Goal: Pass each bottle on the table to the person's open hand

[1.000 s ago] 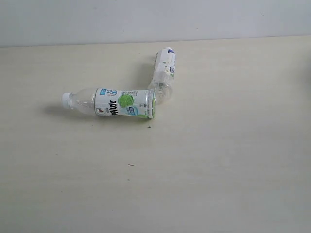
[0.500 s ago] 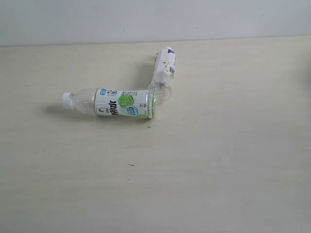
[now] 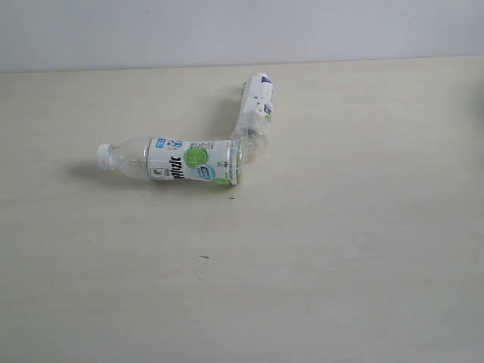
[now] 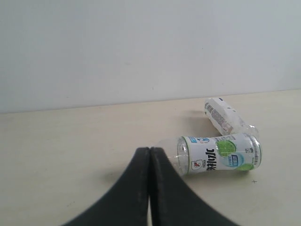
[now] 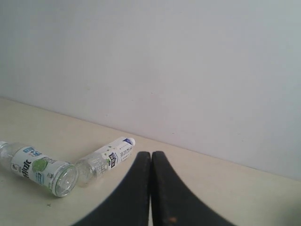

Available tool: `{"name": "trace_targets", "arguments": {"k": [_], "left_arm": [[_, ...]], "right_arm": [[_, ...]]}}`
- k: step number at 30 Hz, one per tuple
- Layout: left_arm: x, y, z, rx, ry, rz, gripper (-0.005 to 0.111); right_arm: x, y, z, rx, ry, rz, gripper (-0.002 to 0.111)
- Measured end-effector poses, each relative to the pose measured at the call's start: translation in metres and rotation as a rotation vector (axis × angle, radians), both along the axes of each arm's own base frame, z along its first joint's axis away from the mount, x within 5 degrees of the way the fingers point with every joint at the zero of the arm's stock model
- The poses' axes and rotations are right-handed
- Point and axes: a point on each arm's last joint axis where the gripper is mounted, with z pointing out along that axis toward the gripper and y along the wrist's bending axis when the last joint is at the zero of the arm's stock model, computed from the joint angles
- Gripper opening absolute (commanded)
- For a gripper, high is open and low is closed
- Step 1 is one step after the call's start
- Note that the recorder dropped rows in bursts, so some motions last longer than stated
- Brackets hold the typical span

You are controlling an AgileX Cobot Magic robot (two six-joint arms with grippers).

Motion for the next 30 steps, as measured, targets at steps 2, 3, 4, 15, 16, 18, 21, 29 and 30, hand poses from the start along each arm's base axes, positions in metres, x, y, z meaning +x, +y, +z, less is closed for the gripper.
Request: {"name": "trace_targets", "arguments": {"k": [2, 3, 4, 15, 16, 18, 21, 29, 30], "left_arm": [[0.0, 0.0, 0.0, 0.0, 0.0, 0.0, 0.0], [0.0, 0.0, 0.0, 0.0, 0.0, 0.0, 0.0], [0.0, 0.0, 0.0, 0.0, 0.0, 0.0, 0.0], [0.0, 0.0, 0.0, 0.0, 0.0, 0.0, 0.0], [0.0, 0.0, 0.0, 0.0, 0.0, 0.0, 0.0], [0.0, 0.0, 0.0, 0.0, 0.0, 0.0, 0.0], [0.0, 0.0, 0.0, 0.0, 0.0, 0.0, 0.0], [0.0, 0.0, 0.0, 0.0, 0.0, 0.0, 0.0], [0.0, 0.0, 0.0, 0.0, 0.0, 0.0, 0.0]], "right_arm": [[0.0, 0.0, 0.0, 0.0, 0.0, 0.0, 0.0], [0.0, 0.0, 0.0, 0.0, 0.0, 0.0, 0.0], [0.0, 0.0, -0.0001, 0.0, 0.001, 0.0, 0.0], [0.0, 0.0001, 0.001, 0.005, -0.01, 0.001, 0.0], [0.0, 0.0, 0.0016, 0.005, -0.017, 0.0, 0.0], [0.0003, -0.0006, 0.0018, -0.009, -0.024, -0.007, 0.0], [0.0009, -0.0025, 0.0019, -0.051, -0.04, -0.028, 0.0], [0.0025, -0.008, -0.0002, -0.149, -0.045, -0.087, 0.0], [0.0041, -0.0093, -0.0008, -0.151, -0.031, -0.105, 0.0]]}}
